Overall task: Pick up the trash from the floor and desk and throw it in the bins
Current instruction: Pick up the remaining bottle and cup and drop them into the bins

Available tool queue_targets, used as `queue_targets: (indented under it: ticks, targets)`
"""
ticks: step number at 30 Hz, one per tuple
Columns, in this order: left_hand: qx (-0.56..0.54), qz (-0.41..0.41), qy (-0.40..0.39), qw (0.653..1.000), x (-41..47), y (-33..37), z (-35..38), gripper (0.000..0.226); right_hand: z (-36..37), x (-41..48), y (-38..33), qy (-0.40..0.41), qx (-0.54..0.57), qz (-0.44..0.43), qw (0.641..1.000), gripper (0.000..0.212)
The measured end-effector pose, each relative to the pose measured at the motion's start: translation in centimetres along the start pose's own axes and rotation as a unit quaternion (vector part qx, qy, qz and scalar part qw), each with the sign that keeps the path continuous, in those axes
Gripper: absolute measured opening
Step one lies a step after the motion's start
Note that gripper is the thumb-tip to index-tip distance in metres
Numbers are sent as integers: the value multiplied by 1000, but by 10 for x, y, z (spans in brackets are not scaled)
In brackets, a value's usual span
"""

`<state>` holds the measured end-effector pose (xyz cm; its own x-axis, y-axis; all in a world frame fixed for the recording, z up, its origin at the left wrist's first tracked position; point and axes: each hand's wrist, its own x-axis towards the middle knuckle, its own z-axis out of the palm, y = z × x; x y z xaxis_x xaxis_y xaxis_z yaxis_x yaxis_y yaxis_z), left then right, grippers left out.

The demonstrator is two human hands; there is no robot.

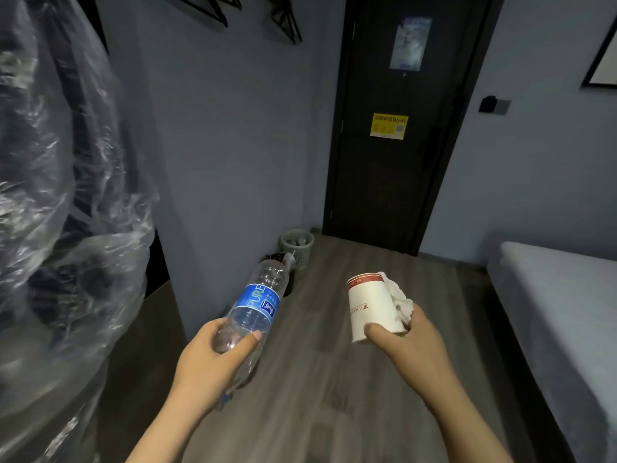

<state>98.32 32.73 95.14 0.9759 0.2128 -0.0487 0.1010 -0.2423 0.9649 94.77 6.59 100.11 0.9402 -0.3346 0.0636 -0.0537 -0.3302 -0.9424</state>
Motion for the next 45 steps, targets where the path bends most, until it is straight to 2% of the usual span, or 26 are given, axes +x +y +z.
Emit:
queue_targets:
  ticks: [8,15,17,21,25,31,35,39,43,45]
  targets:
    - [9,8,10,1000,189,7,24,42,66,163,-10,-1,-26,6,1000,50]
    - [29,-23,-14,999,313,13,62,26,103,283,7,1,-24,10,1000,56]
    - [25,-29,-6,999,350,11,75,30,113,327,18,-1,-21,11,1000,55]
    - [3,-67,24,997,428,8,111,52,134,422,40,-13,-27,13,999,50]
    - [32,-75,30,996,505,29,147,64,150,521,50,-32,-57,12,998,57]
    - [49,-87,42,994,605,50,192,71,179,655,58,-115,-76,11,990,62]
    - [41,-106,55,992,672,42,207,64,210,726,69,-142,-87,42,985,62]
    - [51,-105,48,992,758,27,223,67,258,803,86,-171,-92,59,979,71]
    - [74,-134,25,988,841,15,234,47,310,869,101,-183,-131,82,971,70]
    - [81,-148,10,986,878,12,237,47,332,900,104,-182,-155,98,966,65]
